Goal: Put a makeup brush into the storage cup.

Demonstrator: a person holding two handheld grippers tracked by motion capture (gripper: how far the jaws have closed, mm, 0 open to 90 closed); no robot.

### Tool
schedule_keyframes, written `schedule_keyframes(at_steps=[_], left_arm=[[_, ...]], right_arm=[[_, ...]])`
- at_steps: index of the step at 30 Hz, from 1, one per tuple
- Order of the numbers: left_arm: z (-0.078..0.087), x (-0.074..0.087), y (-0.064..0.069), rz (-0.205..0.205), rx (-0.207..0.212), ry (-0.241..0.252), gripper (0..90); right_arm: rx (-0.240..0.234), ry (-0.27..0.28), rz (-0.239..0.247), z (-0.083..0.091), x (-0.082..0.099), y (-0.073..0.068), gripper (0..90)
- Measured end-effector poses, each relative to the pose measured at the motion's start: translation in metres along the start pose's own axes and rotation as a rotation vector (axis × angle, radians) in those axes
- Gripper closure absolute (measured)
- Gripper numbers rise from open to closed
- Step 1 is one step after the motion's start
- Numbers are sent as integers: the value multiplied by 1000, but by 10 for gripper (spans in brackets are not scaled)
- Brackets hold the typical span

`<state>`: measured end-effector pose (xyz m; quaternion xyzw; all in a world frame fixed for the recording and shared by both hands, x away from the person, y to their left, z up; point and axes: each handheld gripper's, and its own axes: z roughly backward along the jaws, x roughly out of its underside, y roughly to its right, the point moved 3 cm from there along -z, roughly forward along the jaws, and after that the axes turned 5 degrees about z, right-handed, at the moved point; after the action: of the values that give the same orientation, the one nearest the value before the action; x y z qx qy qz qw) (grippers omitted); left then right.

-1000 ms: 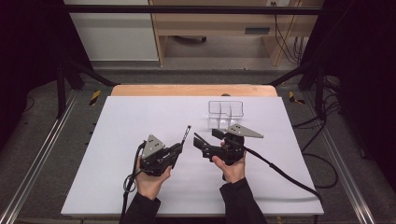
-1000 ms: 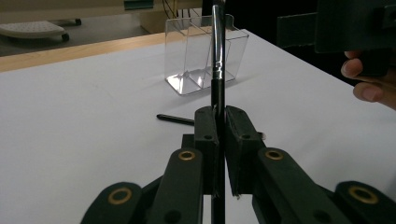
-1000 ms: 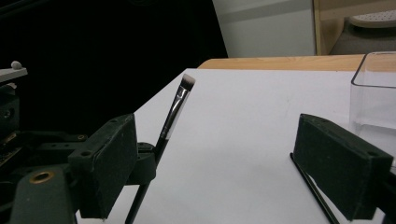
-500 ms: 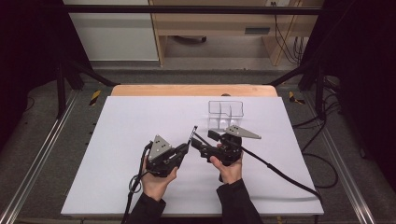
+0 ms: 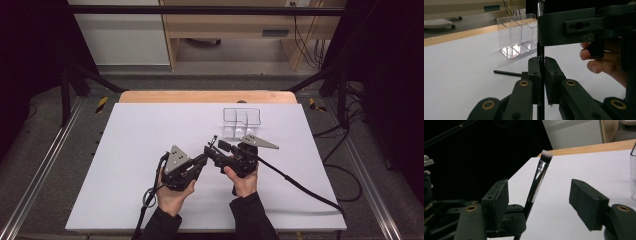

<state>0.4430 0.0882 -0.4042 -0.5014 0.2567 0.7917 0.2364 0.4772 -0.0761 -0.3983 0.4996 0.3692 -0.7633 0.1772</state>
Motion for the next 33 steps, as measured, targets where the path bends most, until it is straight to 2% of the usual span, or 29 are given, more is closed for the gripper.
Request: schedule_keyframes(at_steps=[18, 30, 33], left_arm=[[-1, -2, 5, 6, 2, 15, 832], [0, -3, 6, 9, -6, 26, 832], [0, -3, 6, 11, -6, 27, 833]], right_arm=[[-30, 0, -75, -1, -1, -1, 597], [-54, -12, -106, -2, 1, 0, 740], [-66, 2, -120, -1, 1, 1, 772]])
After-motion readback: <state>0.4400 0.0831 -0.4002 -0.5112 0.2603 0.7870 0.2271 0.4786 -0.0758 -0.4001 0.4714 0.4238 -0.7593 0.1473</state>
